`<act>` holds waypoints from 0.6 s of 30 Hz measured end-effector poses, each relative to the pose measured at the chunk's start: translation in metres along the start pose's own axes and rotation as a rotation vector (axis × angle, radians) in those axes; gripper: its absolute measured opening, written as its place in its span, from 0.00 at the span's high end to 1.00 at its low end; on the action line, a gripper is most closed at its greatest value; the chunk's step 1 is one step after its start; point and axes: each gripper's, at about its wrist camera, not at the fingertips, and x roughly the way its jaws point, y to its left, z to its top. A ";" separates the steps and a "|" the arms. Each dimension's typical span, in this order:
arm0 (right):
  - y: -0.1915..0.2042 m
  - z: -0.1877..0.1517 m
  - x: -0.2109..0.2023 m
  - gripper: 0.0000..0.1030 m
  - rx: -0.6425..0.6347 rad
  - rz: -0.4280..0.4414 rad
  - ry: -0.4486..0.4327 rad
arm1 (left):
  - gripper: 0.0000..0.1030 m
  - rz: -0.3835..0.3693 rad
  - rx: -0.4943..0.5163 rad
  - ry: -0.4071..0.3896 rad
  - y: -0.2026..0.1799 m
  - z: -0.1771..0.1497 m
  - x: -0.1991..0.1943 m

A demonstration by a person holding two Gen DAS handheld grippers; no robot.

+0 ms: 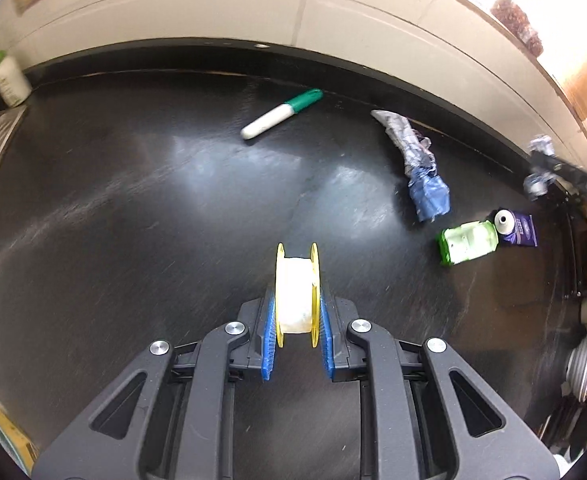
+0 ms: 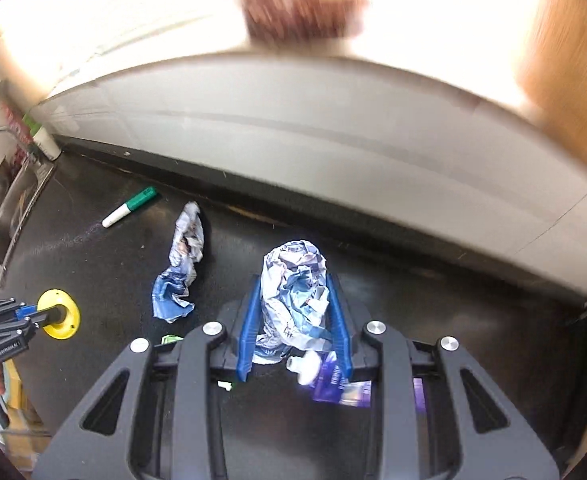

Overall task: Collect trash
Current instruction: 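Grasp the yellow tape roll with the left gripper while the right grasps crumpled paper, then carry the tape roll and crumpled paper over the trash bin with both grippers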

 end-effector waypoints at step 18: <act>0.211 -0.010 -0.039 0.69 -0.326 0.239 -0.089 | 0.83 0.247 -0.347 -0.150 0.148 -0.156 -0.138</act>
